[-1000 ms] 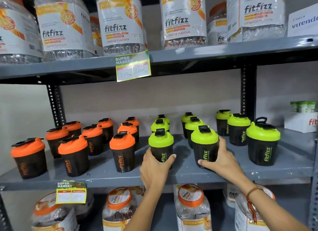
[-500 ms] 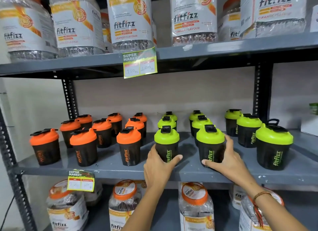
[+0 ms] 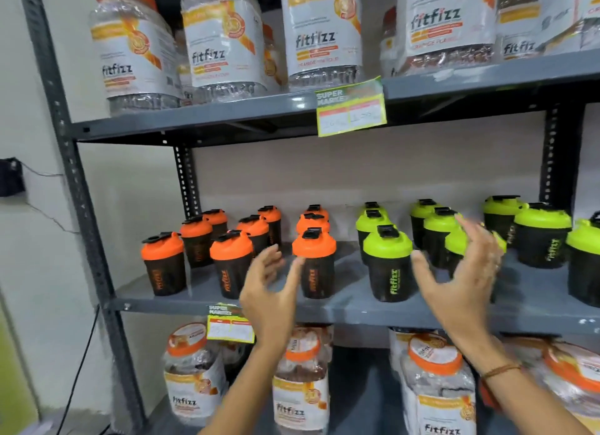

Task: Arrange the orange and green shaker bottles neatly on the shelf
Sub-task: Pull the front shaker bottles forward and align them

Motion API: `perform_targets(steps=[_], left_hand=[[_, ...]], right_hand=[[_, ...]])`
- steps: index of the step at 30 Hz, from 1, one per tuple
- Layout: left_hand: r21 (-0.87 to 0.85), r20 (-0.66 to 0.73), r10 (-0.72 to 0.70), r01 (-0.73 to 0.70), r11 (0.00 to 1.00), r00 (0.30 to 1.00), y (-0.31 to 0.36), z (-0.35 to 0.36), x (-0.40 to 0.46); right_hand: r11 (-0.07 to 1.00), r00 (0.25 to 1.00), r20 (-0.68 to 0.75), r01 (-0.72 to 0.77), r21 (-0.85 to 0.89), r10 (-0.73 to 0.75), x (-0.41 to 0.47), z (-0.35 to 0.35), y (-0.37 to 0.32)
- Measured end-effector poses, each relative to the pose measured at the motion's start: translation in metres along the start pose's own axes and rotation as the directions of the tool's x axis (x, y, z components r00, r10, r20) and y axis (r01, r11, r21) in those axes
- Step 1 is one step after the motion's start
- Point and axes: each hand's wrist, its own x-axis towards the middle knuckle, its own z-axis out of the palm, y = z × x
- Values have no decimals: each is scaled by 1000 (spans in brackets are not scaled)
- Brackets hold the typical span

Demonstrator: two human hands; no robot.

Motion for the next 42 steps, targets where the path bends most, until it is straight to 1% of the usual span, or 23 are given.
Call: perform_targets(steps=[1, 2, 4, 6, 8, 10, 11, 12, 14, 16, 20, 23, 26, 29, 35, 42], left_hand=[[4, -39, 22, -22, 1000, 999, -7, -12, 13], [20, -69, 37, -36, 999, 997, -16, -24, 26], [95, -85, 42, -33, 995, 995, -38, -47, 47], [213, -36, -15, 23, 977, 999, -64, -66, 64], [339, 94, -158, 118, 933, 983, -90, -81, 76], [480, 233, -326, 183, 858, 916, -110, -89, 86], [531, 285, -377, 182, 828, 881, -118, -91, 92], [556, 331, -409, 175, 813, 850, -123, -93, 97], [556, 411, -445, 168, 814, 795, -129, -94, 105], [538, 464, -451, 161, 827, 763, -132, -93, 108], [537, 494, -455, 152, 830, 741, -137, -90, 111], [561, 477, -428, 108, 821, 768, -140, -89, 110], [561, 459, -387, 77, 824, 800, -139, -89, 107], [551, 444, -369, 75, 831, 817, -139, -89, 106], [546, 420, -351, 77, 835, 837, -138, -88, 103], [545, 435, -340, 57, 836, 834, -136, -89, 104]], right_hand=[[999, 999, 22, 27, 41, -27, -7, 12, -18], [996, 997, 69, 16, 92, -22, -15, 24, -35], [979, 980, 195, -85, 186, 48, -31, 49, -64], [962, 949, 292, -185, 203, 121, -49, 75, -78], [953, 895, 389, -283, 113, 219, -64, 99, -83], [928, 816, 473, -372, -10, 333, -74, 115, -84], [911, 779, 498, -408, -57, 380, -77, 121, -83], [896, 748, 516, -434, -95, 417, -78, 126, -82], [869, 701, 533, -470, -155, 474, -78, 134, -79], [847, 666, 540, -493, -199, 514, -75, 140, -77], [837, 651, 532, -478, -266, 541, -72, 150, -79], [824, 638, 524, -474, -310, 564, -71, 154, -81], [825, 650, 507, -456, -334, 565, -74, 156, -84], [820, 659, 489, -448, -355, 572, -75, 157, -89], [845, 681, 501, -427, -322, 534, -79, 154, -92], [854, 658, 544, -406, -326, 521, -77, 152, -89]])
